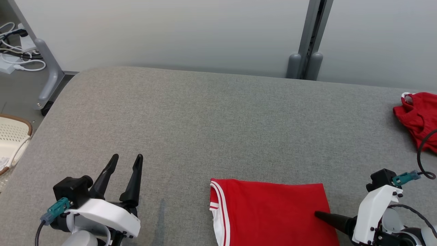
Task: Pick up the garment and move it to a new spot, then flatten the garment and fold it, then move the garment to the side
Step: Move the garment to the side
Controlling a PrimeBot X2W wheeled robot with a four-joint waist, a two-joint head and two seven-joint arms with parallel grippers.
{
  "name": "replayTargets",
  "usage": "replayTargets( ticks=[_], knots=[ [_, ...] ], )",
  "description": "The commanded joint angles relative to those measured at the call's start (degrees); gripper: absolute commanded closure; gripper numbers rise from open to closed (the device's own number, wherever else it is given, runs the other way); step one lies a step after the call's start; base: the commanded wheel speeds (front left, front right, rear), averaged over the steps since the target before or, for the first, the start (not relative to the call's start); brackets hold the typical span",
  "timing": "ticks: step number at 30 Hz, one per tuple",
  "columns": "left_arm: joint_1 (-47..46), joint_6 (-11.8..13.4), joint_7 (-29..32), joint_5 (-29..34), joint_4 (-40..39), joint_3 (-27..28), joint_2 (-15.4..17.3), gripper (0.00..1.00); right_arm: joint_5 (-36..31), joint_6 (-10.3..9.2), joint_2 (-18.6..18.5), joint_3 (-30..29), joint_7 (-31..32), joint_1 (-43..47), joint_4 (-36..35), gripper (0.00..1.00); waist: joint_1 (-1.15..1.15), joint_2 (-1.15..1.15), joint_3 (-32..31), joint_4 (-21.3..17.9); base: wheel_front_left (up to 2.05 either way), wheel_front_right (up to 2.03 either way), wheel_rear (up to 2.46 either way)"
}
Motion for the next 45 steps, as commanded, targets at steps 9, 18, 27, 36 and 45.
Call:
replayTargets(
  ticks=[9, 18, 27, 36, 45],
  knots=[
    [-1.9, -1.0, -0.2, 1.7, 0.8, 0.7, -1.4, 0.00, -2.7, 0.04, 2.1, -2.5, 6.5, -3.8, 4.6, 0.00, 0.00, 0.00, 1.7, 1.8, 0.00, 0.00, 0.00],
    [-2.4, -2.1, -0.2, 4.0, 1.5, 2.1, -2.9, 0.00, -0.9, 0.04, 3.8, -2.4, 8.7, -4.6, 8.2, 0.00, 0.00, 0.00, 2.4, 3.0, 0.00, 0.00, 0.00],
    [-1.8, -2.6, -0.2, 4.8, 2.5, 2.8, -3.6, 0.00, -0.1, 0.04, 2.9, -1.4, 7.3, -5.2, 9.2, 1.00, 0.00, 0.00, 1.7, 3.2, 0.00, 0.00, 0.00],
    [-1.2, -3.0, -0.2, 5.6, 1.9, 3.0, -3.6, 0.00, 2.0, 0.04, -1.0, 1.0, 2.5, -7.4, 5.3, 1.00, 0.00, 0.00, 0.8, 0.9, 0.00, 0.00, 0.00],
    [-2.6, -3.6, -0.2, 7.2, 0.8, 2.2, -3.9, 0.00, 3.5, 0.04, -6.0, 5.6, -2.4, -14.7, 4.0, 1.00, 0.00, 0.00, 2.2, -4.0, 0.00, 0.00, 0.00]
  ],
)
